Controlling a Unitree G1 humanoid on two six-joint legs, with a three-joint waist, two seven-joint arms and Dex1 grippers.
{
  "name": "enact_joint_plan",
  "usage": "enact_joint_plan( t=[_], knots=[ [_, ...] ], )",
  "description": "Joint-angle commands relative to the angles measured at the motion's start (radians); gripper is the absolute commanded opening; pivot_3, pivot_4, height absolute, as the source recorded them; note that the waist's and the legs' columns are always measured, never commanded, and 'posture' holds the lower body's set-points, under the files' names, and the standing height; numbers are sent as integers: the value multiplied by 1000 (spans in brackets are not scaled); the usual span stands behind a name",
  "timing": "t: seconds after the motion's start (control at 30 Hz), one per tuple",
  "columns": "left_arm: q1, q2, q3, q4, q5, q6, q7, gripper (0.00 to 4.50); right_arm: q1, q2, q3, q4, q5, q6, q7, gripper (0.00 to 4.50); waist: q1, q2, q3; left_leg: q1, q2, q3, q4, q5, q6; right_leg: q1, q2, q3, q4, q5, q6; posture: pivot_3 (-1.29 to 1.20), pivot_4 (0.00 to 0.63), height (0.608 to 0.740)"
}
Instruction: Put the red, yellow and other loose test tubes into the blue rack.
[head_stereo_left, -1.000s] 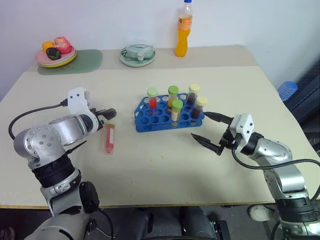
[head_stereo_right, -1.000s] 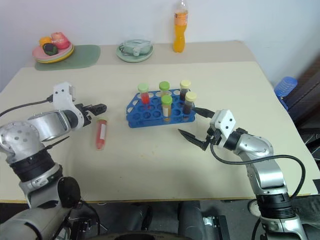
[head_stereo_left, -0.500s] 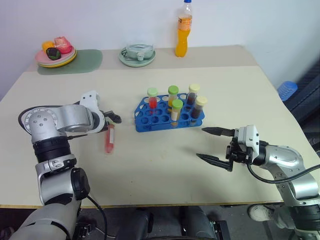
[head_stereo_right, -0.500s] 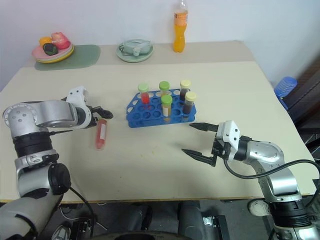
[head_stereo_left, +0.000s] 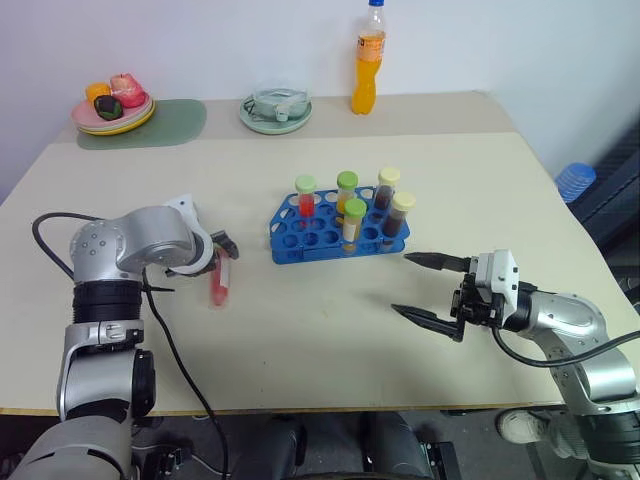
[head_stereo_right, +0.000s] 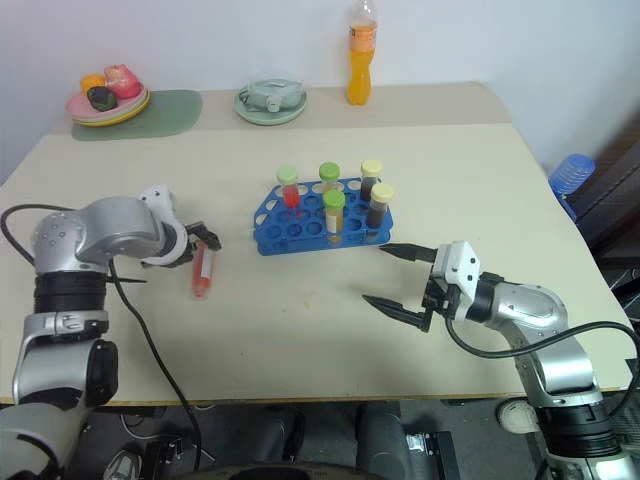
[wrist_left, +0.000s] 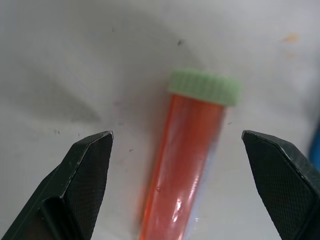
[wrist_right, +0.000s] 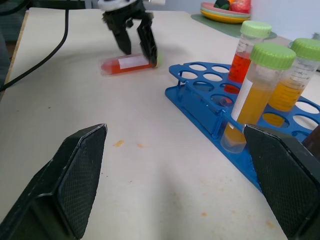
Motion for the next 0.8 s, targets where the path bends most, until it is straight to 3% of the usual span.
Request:
enact_joint_plan(
  t=[0.03, 0.13, 0.27, 0.33, 0.53, 0.63, 0.7, 0.8],
  knots=[
    [-31, 29, -35, 49, -15, -7, -7, 4247, -9, 11, 2, -45, 2, -7, -13, 4464, 0, 0, 0, 0, 0, 0, 0, 0, 0, 0, 0, 0, 0, 0, 0, 0, 150, 740],
    [-35, 47, -60, 93, 43, -18, -40, 3369, -6, 13, 2, -51, -1, -6, -21, 4500, 0, 1, -1, 1, 0, 0, 0, 0, 0, 0, 0, 0, 0, 0, 0, 0, 150, 740],
    [-51, 54, -73, 129, 78, -11, -68, 1442, -7, 9, 3, -55, -2, -2, -25, 4500, 5, 3, -3, 2, 0, 0, 0, 1, -1, 1, 0, 0, 1, 0, 0, 0, 150, 740],
    [-50, 53, -69, 141, 86, -13, -73, 801, -8, 8, 4, -57, -2, 0, -28, 4500, 6, 3, -3, 2, -1, 0, 0, 1, -1, 1, 0, 0, 2, 0, 0, 0, 150, 740],
    [7, 81, -53, 71, 56, -17, -94, 799, -26, 8, 18, -50, -8, 4, -33, 4500, 0, 5, -5, 3, -1, 0, 0, 1, -1, 2, 0, 0, 3, 0, 0, 0, 150, 740],
    [53, 121, -32, -54, 78, -12, -220, 799, -40, 8, 26, -34, -13, -1, -30, 4500, -2, 5, -5, 2, 0, 0, 0, 1, -1, 1, 0, 1, 3, 0, 0, 0, 150, 740],
    [92, 171, -6, -244, 220, -36, -459, 799, -53, 11, 32, -24, -16, -1, -30, 4500, -2, 5, -5, 2, 0, 0, 0, 1, -2, 0, 0, 1, 3, 0, 0, 0, 150, 740],
    [143, 137, 100, -437, 267, -125, -871, 799, -69, 17, 42, -8, -25, -4, -33, 4500, 0, 5, -4, -1, 0, 0, 0, 1, -2, -2, 0, 1, 3, 0, 0, 0, 150, 740]
  ],
)
